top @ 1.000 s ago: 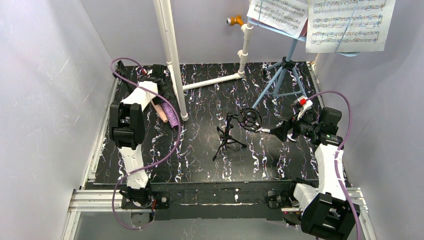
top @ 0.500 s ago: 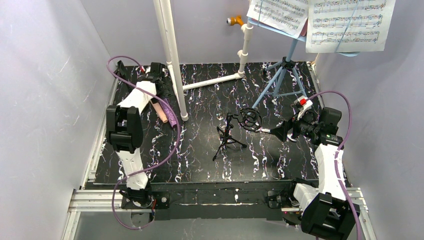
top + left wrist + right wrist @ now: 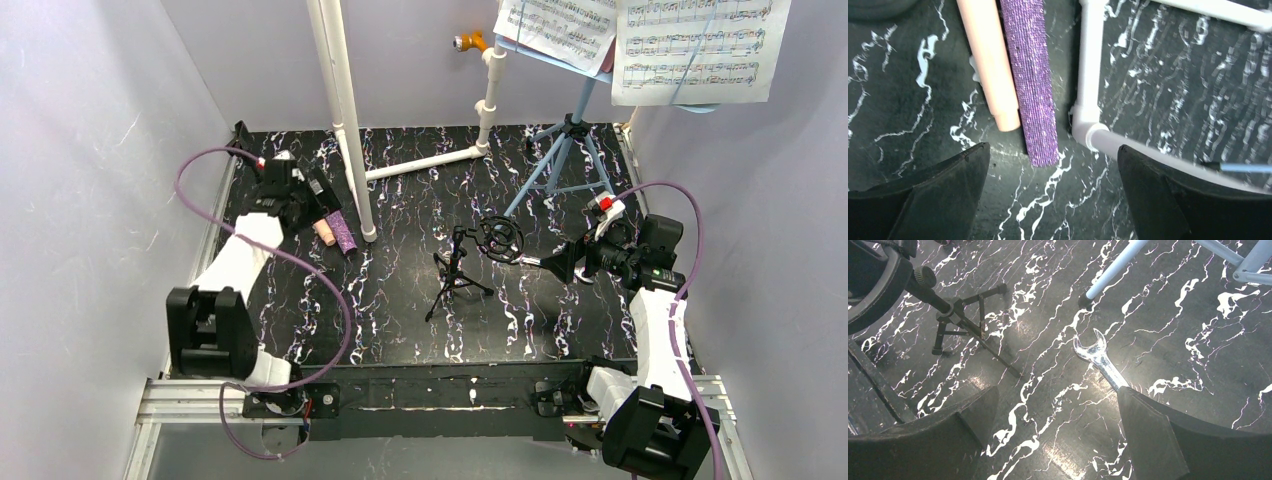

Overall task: Pack up the instrument practice props
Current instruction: Place the microphone at the center of the board, then pick up the microphone stand at the center of the board.

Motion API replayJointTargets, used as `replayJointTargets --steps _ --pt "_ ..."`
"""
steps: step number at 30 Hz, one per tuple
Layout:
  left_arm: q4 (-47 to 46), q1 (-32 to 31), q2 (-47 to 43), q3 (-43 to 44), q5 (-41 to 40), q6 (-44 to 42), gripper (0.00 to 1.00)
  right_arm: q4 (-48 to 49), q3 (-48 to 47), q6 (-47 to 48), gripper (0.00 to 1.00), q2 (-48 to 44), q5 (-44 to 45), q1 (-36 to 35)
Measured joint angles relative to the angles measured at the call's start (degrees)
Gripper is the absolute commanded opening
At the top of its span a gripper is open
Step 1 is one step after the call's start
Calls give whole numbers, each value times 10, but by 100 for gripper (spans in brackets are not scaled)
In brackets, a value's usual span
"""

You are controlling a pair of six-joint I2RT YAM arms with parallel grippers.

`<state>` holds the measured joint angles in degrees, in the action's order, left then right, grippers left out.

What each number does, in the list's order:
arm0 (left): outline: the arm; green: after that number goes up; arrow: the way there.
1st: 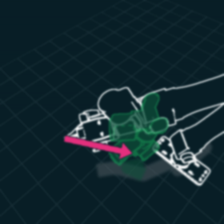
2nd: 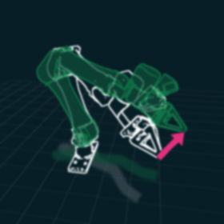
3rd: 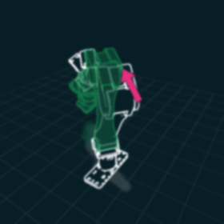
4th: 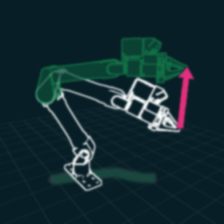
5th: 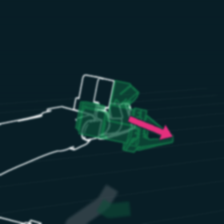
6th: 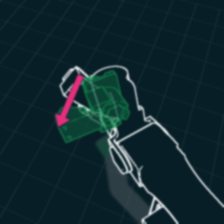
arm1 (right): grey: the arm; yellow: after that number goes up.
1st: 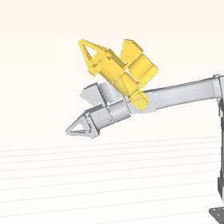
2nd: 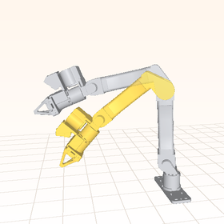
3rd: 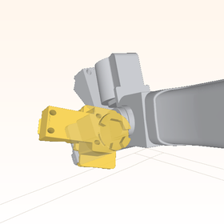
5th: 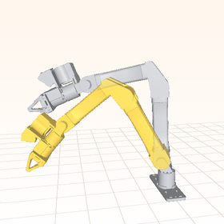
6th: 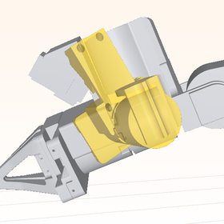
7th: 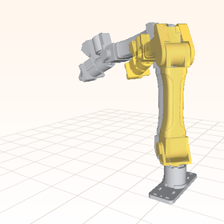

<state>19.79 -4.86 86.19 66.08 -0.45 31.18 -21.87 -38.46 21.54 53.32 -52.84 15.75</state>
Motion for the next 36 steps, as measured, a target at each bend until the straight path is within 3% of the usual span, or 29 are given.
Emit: replayJointTargets --steps 14,26,30,36 --pt "-182 21 -285 -303 259 25 98 3 1 1 98 0 0 0" --pt "-222 8 -437 -397 393 38 98 10 8 1 99 0 -1 0" --pt "-258 -42 -467 -422 400 30 98 11 8 1 98 0 -2 0" --pt "-312 -188 -456 -436 345 -8 98 11 8 1 98 0 -2 0"
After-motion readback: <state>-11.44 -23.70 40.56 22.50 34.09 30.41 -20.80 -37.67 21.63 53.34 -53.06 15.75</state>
